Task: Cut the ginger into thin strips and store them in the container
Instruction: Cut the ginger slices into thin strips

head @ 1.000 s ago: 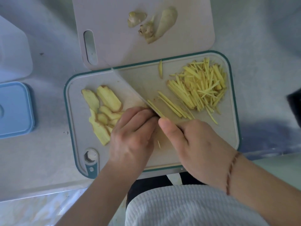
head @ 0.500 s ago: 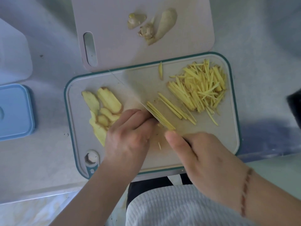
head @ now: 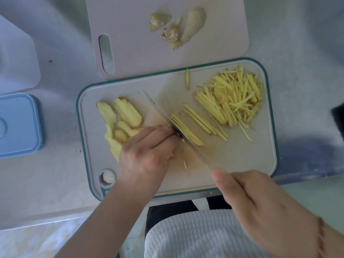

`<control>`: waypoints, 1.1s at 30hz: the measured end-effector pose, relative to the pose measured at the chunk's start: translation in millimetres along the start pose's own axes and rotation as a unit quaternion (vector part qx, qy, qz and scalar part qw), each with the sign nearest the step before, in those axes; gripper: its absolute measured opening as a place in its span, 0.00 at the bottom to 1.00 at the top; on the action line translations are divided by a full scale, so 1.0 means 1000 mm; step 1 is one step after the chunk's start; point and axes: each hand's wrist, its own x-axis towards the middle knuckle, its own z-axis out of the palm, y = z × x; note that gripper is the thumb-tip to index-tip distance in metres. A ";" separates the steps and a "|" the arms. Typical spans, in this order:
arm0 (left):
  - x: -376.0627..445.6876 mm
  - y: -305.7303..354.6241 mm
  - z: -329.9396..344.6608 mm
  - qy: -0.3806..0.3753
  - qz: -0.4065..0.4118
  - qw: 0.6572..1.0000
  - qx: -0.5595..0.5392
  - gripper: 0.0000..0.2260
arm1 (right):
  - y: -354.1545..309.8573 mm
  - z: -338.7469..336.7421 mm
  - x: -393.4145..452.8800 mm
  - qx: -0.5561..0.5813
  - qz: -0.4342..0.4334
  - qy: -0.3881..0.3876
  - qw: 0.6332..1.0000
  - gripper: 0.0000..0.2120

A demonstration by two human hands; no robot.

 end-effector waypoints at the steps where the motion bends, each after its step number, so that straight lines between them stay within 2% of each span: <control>1: -0.001 0.000 0.000 0.001 0.004 1.000 0.000 0.21 | 0.002 0.000 -0.002 -0.003 0.006 -0.005 1.000 0.33; 4: -0.001 -0.002 0.002 0.005 0.013 1.000 0.005 0.18 | -0.006 0.006 0.017 -0.015 -0.009 -0.024 1.000 0.34; 7: 0.001 -0.003 0.001 -0.002 0.014 1.000 0.013 0.16 | -0.020 0.006 0.033 0.009 -0.035 -0.023 0.999 0.30; 13: -0.002 -0.003 -0.002 -0.001 0.015 1.000 0.006 0.22 | 0.000 0.003 -0.004 -0.005 0.008 -0.016 1.000 0.34; 19: 0.001 -0.006 -0.003 -0.022 0.021 0.999 0.012 0.15 | -0.018 0.009 0.031 0.014 -0.037 -0.018 0.999 0.30; 24: 0.003 -0.007 -0.004 -0.025 0.025 0.999 -0.012 0.22 | 0.008 0.009 -0.006 0.005 -0.001 0.027 1.000 0.37; 29: -0.003 -0.009 -0.003 0.012 0.011 1.000 -0.026 0.15 | 0.007 0.018 0.000 -0.011 0.017 -0.004 1.000 0.41; 33: -0.004 -0.006 -0.001 0.014 -0.022 0.999 -0.043 0.15 | -0.016 0.017 0.030 0.044 -0.032 -0.017 0.998 0.30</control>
